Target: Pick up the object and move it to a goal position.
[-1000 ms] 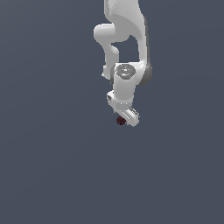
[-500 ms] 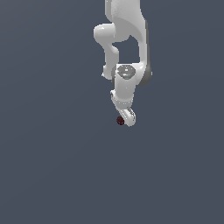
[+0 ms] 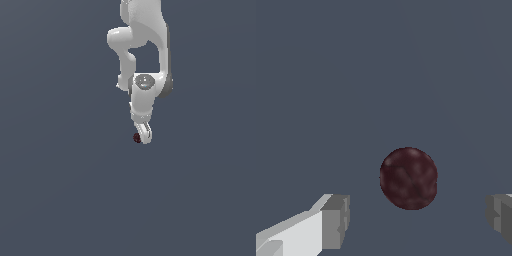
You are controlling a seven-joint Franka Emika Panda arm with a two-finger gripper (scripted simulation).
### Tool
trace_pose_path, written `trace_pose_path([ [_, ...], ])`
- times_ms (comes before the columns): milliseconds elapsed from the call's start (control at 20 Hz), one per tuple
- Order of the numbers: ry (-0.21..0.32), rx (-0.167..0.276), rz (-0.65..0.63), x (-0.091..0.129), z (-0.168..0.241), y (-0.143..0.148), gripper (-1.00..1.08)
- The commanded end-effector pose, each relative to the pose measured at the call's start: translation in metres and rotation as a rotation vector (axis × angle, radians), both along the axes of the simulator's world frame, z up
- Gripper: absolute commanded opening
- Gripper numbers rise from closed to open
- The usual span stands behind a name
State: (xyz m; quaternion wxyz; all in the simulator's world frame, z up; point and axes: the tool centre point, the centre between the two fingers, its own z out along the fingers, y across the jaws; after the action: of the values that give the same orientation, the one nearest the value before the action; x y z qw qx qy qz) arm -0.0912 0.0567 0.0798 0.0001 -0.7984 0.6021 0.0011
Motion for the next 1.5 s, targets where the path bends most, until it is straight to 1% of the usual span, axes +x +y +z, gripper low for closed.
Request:
trace_pose_path([
  [0, -0.001, -0.001, -0.021, -0.001, -0.001, 0.0, 1.0],
  [450, -0.001, -0.001, -0.028, -0.002, -0.006, 0.0, 1.0],
  [900, -0.001, -0.002, -0.031, -0.003, -0.042, 0.0, 1.0],
  [1200, -0.001, -0.001, -0.032, -0.003, -0.052, 0.0, 1.0],
  [1250, -0.001, -0.001, -0.032, -0.003, -0.052, 0.0, -1.0],
  [1450, -0.001, -0.001, -0.032, -0.003, -0.052, 0.0, -1.0],
])
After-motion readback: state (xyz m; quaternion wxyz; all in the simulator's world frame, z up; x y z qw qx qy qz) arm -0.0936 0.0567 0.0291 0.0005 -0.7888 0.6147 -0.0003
